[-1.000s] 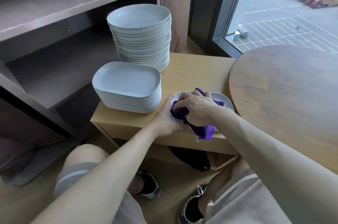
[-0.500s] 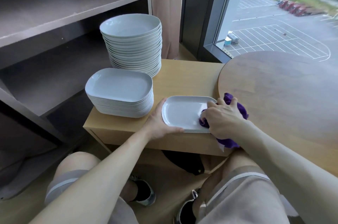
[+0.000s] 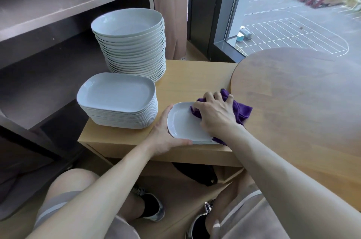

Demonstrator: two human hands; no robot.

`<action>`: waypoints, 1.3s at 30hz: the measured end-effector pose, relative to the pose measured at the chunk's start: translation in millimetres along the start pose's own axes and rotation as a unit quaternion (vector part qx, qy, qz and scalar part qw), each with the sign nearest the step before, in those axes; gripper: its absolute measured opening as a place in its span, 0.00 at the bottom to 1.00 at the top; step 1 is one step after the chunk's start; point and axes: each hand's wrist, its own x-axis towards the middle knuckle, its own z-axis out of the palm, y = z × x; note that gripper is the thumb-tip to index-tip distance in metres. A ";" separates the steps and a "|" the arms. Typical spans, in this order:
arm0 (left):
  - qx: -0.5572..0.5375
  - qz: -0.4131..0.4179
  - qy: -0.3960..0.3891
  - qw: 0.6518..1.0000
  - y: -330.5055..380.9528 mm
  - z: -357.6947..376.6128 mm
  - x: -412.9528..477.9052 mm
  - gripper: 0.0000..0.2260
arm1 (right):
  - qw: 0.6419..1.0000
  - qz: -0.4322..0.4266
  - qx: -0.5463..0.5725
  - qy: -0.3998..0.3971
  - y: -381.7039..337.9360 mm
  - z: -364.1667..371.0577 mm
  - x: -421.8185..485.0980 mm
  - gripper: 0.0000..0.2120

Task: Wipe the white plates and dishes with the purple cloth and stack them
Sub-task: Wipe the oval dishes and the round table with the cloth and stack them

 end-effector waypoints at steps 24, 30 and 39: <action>-0.015 0.003 0.004 1.000 11.0 -1.1 -5.7 0.58 | 0.989 0.017 -0.047 -0.138 -12.1 -29.3 -54.3 0.16; -0.005 0.006 0.016 1.000 9.7 0.9 -4.7 0.58 | 0.974 0.109 -0.177 -0.093 15.1 -13.1 -40.4 0.16; -0.003 0.011 0.027 1.000 5.7 5.9 -3.2 0.57 | 0.986 0.069 -0.152 -0.007 4.3 3.4 -0.7 0.16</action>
